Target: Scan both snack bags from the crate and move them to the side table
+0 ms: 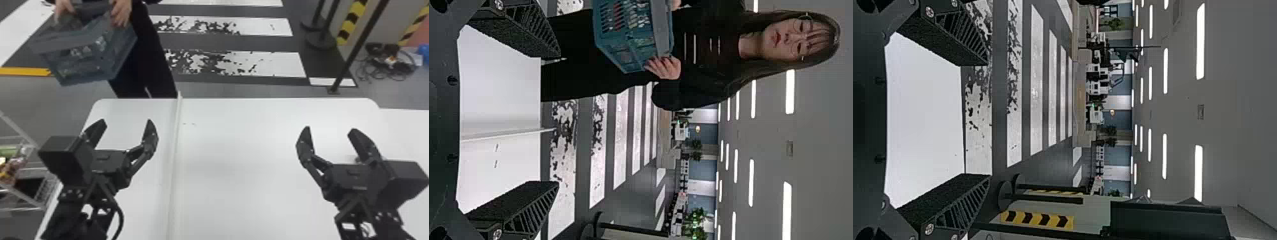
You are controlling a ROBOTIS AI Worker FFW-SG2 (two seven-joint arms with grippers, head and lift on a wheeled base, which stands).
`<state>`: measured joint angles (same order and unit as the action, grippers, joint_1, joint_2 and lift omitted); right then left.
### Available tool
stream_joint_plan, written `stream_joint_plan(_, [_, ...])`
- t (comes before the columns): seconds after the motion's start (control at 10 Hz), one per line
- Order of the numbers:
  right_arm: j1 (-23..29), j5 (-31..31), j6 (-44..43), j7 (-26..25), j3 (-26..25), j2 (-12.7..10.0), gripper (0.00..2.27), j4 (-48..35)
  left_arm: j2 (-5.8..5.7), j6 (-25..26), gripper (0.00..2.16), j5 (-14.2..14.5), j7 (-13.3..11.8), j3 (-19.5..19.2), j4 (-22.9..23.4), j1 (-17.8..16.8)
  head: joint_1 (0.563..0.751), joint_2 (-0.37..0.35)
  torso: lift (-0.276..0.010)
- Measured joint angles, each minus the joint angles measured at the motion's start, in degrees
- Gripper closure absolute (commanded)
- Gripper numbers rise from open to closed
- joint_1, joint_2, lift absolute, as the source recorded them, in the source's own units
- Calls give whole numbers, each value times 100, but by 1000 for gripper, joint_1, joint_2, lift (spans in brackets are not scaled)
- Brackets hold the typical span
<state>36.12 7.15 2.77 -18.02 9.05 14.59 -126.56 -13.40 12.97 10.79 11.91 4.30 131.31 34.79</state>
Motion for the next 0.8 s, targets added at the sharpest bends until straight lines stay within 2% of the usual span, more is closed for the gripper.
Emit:
stream_joint_plan(0.2, [0, -10, 0, 0, 1, 0, 124, 0, -4, -197, 33, 42, 11, 33, -16, 31, 695, 9, -29])
stream_joint_plan(0.4, [-6, -17, 0, 0, 1, 2, 124, 12, -5, -224, -2, 68, 354, 70, -11, 18, 695, 20, -29])
stream_joint_plan(0.5, [-8, -21, 0, 0, 1, 3, 124, 21, -5, -225, 73, 94, 348, 78, 2, 5, 695, 21, -29])
stream_joint_plan(0.6, [-9, -30, -8, 0, 4, 2, 124, 25, -5, -210, 73, 119, 167, 52, 3, -9, 695, 13, -29])
stream_joint_plan(0.8, [-6, -49, -17, 0, 10, 0, 124, 26, -4, -209, 90, 134, 142, -11, -52, -107, 695, 18, -29])
